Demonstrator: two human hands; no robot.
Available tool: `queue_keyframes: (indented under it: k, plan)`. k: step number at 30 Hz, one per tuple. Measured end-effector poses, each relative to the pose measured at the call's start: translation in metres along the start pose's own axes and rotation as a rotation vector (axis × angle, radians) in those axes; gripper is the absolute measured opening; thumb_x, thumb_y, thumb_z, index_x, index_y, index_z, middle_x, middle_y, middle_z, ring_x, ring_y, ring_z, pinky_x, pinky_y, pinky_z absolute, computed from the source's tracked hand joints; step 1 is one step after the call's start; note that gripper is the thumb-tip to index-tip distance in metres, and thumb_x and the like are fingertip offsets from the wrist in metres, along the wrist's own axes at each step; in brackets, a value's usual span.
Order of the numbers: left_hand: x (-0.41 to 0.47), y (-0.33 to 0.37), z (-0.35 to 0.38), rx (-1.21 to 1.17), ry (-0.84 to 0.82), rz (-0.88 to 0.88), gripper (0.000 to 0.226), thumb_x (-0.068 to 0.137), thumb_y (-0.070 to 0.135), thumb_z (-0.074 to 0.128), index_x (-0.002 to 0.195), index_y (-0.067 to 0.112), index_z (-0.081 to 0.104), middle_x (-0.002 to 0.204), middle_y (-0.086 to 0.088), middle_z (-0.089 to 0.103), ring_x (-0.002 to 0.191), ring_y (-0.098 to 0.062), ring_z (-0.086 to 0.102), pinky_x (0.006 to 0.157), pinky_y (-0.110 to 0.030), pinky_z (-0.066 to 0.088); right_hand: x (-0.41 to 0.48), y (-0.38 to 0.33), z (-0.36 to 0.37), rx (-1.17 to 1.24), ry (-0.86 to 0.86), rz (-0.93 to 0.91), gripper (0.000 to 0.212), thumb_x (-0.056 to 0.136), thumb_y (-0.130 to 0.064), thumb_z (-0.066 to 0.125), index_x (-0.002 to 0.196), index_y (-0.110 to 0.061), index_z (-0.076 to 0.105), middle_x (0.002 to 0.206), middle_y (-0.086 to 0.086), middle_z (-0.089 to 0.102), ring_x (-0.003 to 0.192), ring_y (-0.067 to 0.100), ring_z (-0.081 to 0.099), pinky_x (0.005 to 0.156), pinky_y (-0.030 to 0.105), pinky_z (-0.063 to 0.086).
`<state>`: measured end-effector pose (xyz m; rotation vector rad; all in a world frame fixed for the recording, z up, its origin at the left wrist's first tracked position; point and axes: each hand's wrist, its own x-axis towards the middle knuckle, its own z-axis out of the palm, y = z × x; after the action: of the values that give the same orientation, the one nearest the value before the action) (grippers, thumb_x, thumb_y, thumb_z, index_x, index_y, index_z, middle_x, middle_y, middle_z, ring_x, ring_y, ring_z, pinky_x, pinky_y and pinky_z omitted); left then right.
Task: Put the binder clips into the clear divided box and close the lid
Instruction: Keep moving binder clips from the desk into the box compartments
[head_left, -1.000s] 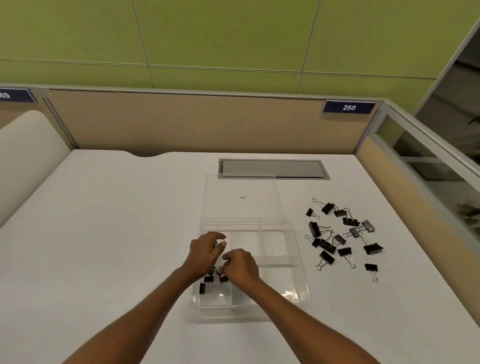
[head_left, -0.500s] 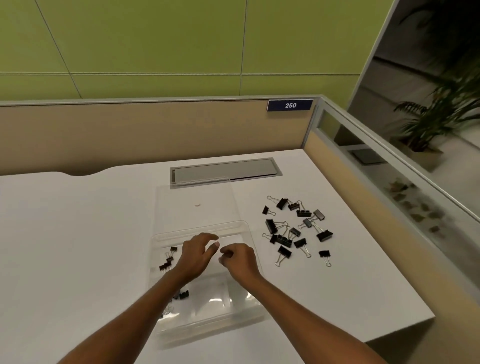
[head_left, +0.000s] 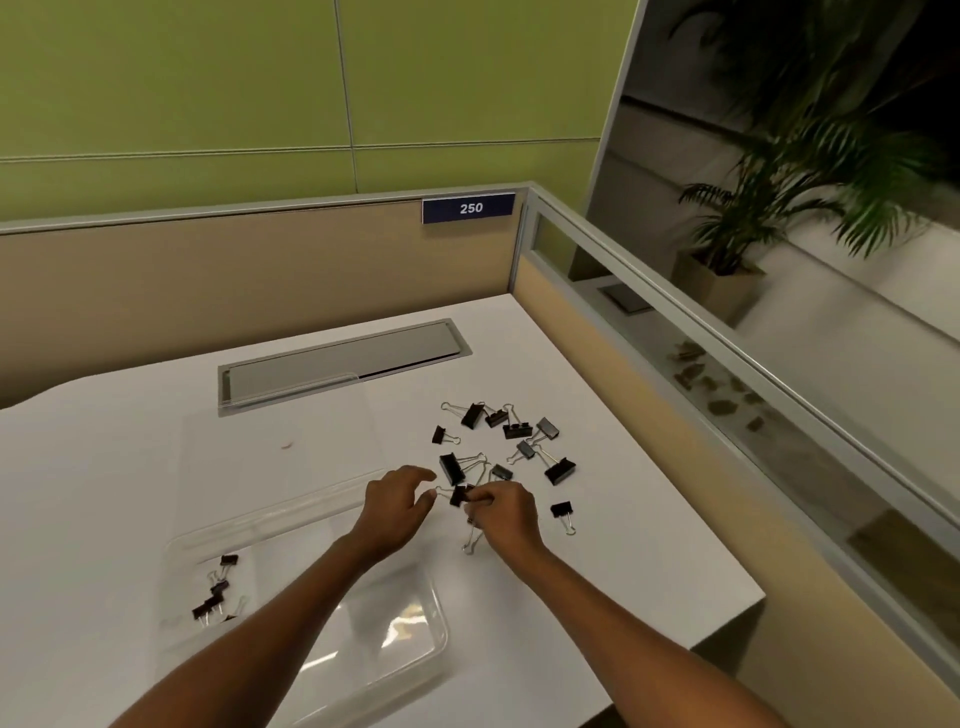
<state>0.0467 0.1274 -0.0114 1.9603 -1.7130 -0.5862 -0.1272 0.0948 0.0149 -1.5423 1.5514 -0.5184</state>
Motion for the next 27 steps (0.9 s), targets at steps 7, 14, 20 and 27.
queue_keyframes:
  k: [7,14,20,27]
  plan:
    - [0.033,0.014,0.017,0.300,-0.029,0.019,0.030,0.090,0.017,0.054,0.119,0.025,0.059,0.122,0.001,0.062,0.118,-0.026,0.047,0.091,-0.042,0.031,0.029,0.033,-0.032,-0.020,0.118,0.107,0.012,0.082,-0.011,0.069,0.092,-0.013,0.075,0.090,0.006,0.074,0.085,0.021,0.069,0.068,0.023,0.050]
    - [0.053,0.026,0.026,0.386,-0.105,0.125,0.032,0.082,0.014,0.061,0.112,0.027,0.062,0.111,0.003,0.065,0.110,-0.026,0.047,0.079,-0.035,0.025,0.047,0.068,-0.054,-0.049,0.238,0.191,0.020,0.085,-0.006,0.064,0.104,-0.011,0.071,0.105,0.008,0.072,0.098,0.025,0.066,0.081,0.030,0.053]
    - [0.067,0.024,0.036,0.480,-0.136,0.201,0.036,0.058,0.013,0.079,0.091,0.024,0.069,0.084,0.000,0.066,0.085,-0.029,0.052,0.069,-0.033,0.026,0.053,0.088,-0.072,0.013,0.302,0.253,0.024,0.085,-0.001,0.066,0.109,-0.005,0.068,0.099,0.011,0.072,0.087,0.022,0.067,0.079,0.032,0.056]
    - [0.072,0.021,0.045,0.650,-0.178,0.226,0.037,0.038,0.021,0.086,0.069,0.025,0.066,0.066,0.002,0.059,0.067,-0.026,0.051,0.061,-0.031,0.028,0.052,0.105,-0.074,-0.094,0.235,0.276,0.045,0.079,-0.019,0.077,0.120,-0.007,0.063,0.120,0.013,0.066,0.109,0.026,0.064,0.085,0.032,0.051]
